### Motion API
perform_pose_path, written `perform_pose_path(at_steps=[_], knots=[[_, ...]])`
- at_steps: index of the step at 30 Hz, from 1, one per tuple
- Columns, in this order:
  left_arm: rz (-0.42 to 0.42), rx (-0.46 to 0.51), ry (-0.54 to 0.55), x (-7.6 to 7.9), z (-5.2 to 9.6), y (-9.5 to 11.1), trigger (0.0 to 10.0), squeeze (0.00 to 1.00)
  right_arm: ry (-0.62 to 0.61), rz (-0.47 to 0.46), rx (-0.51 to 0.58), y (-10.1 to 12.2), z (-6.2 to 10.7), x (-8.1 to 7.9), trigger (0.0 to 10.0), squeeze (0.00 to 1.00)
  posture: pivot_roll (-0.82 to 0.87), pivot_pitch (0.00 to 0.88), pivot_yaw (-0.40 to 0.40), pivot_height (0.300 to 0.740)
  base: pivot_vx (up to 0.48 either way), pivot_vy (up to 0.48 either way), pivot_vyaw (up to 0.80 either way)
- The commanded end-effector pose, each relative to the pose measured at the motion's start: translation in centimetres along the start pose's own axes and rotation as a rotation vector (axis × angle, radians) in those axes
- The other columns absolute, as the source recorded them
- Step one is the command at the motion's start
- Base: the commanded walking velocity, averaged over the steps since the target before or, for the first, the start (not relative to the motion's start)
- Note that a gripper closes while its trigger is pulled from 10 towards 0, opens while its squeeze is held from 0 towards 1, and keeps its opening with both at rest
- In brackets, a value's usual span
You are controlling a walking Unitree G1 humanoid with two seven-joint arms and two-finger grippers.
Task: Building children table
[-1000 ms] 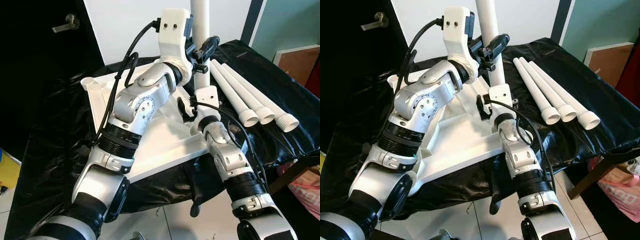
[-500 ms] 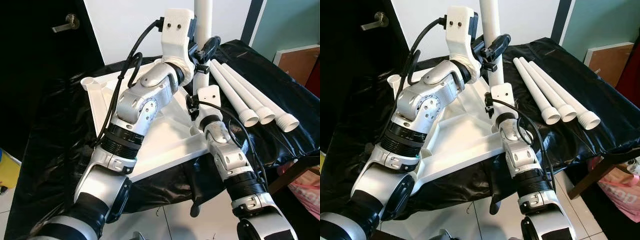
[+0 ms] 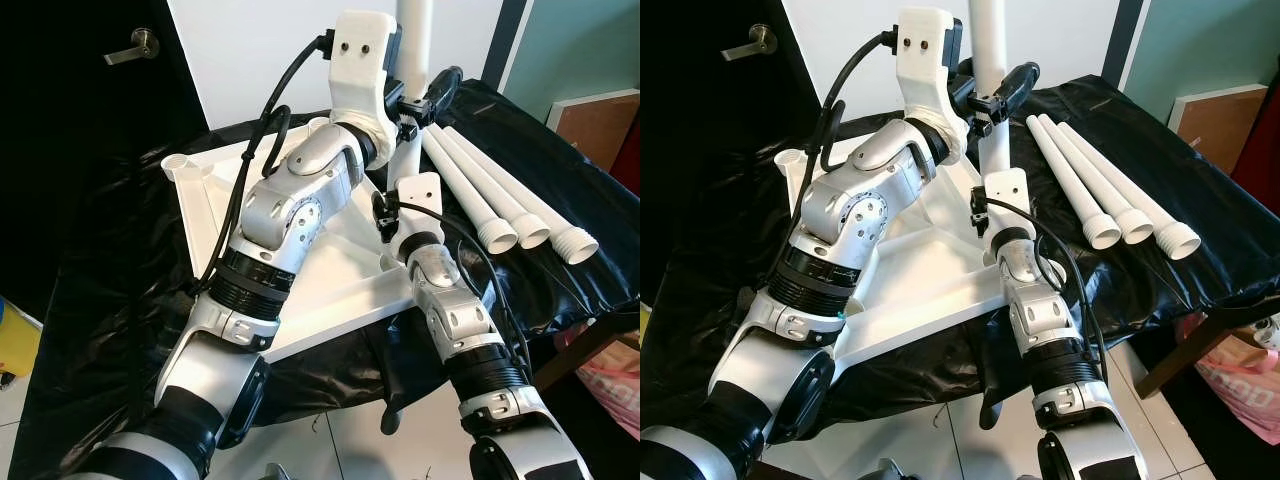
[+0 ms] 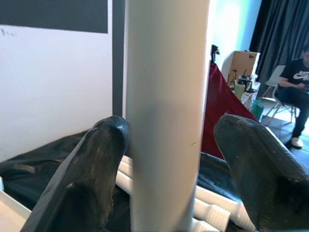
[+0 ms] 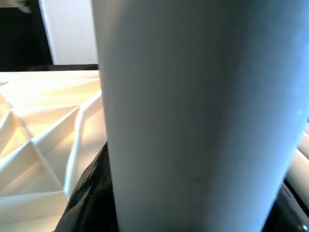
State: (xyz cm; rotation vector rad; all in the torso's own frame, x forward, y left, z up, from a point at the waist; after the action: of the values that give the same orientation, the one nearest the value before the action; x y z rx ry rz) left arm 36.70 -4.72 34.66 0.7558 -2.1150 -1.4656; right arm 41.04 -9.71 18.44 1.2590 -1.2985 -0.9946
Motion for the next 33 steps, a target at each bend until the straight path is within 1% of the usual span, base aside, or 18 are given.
perform_pose_path(at_steps=[1, 2, 3, 6, 7, 9, 10, 12, 15, 16, 18, 19, 20, 23, 25, 26, 27, 33], knots=[[-0.017, 0.022, -0.057, 0.6, 0.0, 0.6, 10.0, 0.0, -0.025, -0.019, 0.005, 0.4, -0.3, 0.3, 10.0, 0.0, -0.1, 0.0, 0.045, 0.74, 0.0, 0.0, 0.0], [-0.015, 0.028, -0.055, 0.5, 0.2, 0.6, 10.0, 0.0, -0.048, -0.028, 0.005, 0.4, -0.4, 0.8, 10.0, 0.0, -0.11, 0.0, 0.044, 0.74, 0.0, 0.0, 0.0], [-0.015, 0.028, -0.055, 0.5, 0.2, 0.6, 10.0, 0.0, -0.048, -0.028, 0.005, 0.4, -0.4, 0.8, 10.0, 0.0, -0.11, 0.0, 0.044, 0.74, 0.0, 0.0, 0.0], [-0.014, 0.062, -0.027, -0.1, 0.7, 0.6, 10.0, 0.0, -0.123, -0.041, 0.014, 0.6, -0.5, 2.6, 10.0, 0.0, -0.1, 0.012, 0.044, 0.74, 0.0, 0.0, 0.0], [-0.014, 0.062, -0.027, -0.1, 0.7, 0.6, 10.0, 0.0, -0.123, -0.041, 0.014, 0.6, -0.5, 2.6, 10.0, 0.0, -0.1, 0.012, 0.044, 0.74, 0.0, 0.0, 0.0], [-0.022, 0.087, -0.005, -0.6, 1.3, 0.6, 10.0, 0.0, -0.162, -0.048, 0.026, 0.8, -0.4, 3.7, 10.0, 0.0, -0.1, 0.008, 0.043, 0.74, 0.0, 0.0, 0.0], [-0.029, 0.093, 0.003, -0.8, 1.5, 0.5, 10.0, 0.0, -0.172, -0.052, 0.031, 0.8, -0.4, 4.0, 10.0, 0.0, -0.1, 0.008, 0.043, 0.74, 0.0, 0.0, 0.0], [-0.029, 0.093, 0.003, -0.8, 1.5, 0.5, 10.0, 0.0, -0.172, -0.052, 0.031, 0.8, -0.4, 4.0, 10.0, 0.0, -0.1, 0.008, 0.043, 0.74, 0.0, 0.0, 0.0], [-0.053, 0.088, 0.038, -1.5, 2.3, -0.5, 10.0, 0.0, -0.198, -0.059, 0.052, 0.8, 0.1, 4.8, 10.0, 0.0, -0.11, 0.004, 0.045, 0.74, 0.0, 0.0, 0.0], [-0.053, 0.088, 0.038, -1.5, 2.3, -0.5, 10.0, 0.0, -0.198, -0.059, 0.052, 0.8, 0.1, 4.8, 10.0, 0.0, -0.11, 0.004, 0.045, 0.74, 0.0, 0.0, 0.0], [-0.069, 0.067, 0.07, -2.3, 3.2, -1.6, 10.0, 0.0, -0.198, -0.087, 0.054, 0.5, 0.4, 5.2, 10.0, 0.0, -0.11, 0.003, 0.046, 0.74, 0.0, 0.0, 0.0], [-0.076, 0.058, 0.086, -2.7, 3.7, -2.3, 10.0, 0.0, -0.188, -0.094, 0.054, 0.4, 0.6, 5.2, 10.0, 0.0, -0.11, 0.004, 0.046, 0.74, 0.0, 0.0, 0.0], [-0.076, 0.058, 0.086, -2.7, 3.7, -2.3, 10.0, 0.0, -0.188, -0.094, 0.054, 0.4, 0.6, 5.2, 10.0, 0.0, -0.11, 0.004, 0.046, 0.74, 0.0, 0.0, 0.0], [-0.107, 0.033, 0.119, -3.7, 4.9, -3.7, 10.0, 0.0, -0.151, -0.105, 0.066, 0.2, 1.1, 4.8, 10.0, 0.0, -0.11, 0.005, 0.044, 0.74, 0.0, 0.0, 0.0], [-0.135, 0.03, 0.127, -3.8, 5.4, -4.2, 10.0, 0.0, -0.141, -0.103, 0.078, 0.3, 1.4, 4.7, 10.0, 0.0, -0.11, 0.008, 0.042, 0.74, 0.0, 0.0, 0.0], [-0.135, 0.03, 0.127, -3.8, 5.4, -4.2, 10.0, 0.0, -0.141, -0.103, 0.078, 0.3, 1.4, 4.7, 10.0, 0.0, -0.11, 0.008, 0.042, 0.74, 0.0, 0.0, 0.0], [-0.144, 0.026, 0.128, -3.8, 5.9, -4.8, 10.0, 0.0, -0.124, -0.11, 0.082, 0.1, 1.8, 4.5, 10.0, 0.0, -0.11, 0.011, 0.038, 0.74, 0.0, 0.0, 0.0], [-0.14, 0.005, 0.112, -3.5, 6.7, -5.9, 10.0, 0.0, -0.108, -0.093, 0.091, -0.2, 2.2, 4.3, 10.0, 0.0, -0.11, 0.017, 0.037, 0.74, 0.0, 0.0, 0.0]])
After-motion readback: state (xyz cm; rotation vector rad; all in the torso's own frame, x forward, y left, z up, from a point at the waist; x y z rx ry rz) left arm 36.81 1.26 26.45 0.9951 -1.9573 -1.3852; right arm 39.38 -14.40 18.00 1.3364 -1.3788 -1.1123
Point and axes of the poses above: a point about 5 cm out from each wrist's last joint towards the gripper, its own z axis pointing back from the gripper into the wrist, its own y axis along the axis of the wrist's last joint, x = y × z, the point moved 6 cm from there along -z, pointing out of the wrist towards the gripper, and after that the axes turned 2 degrees about z, right-handed, at the moved point
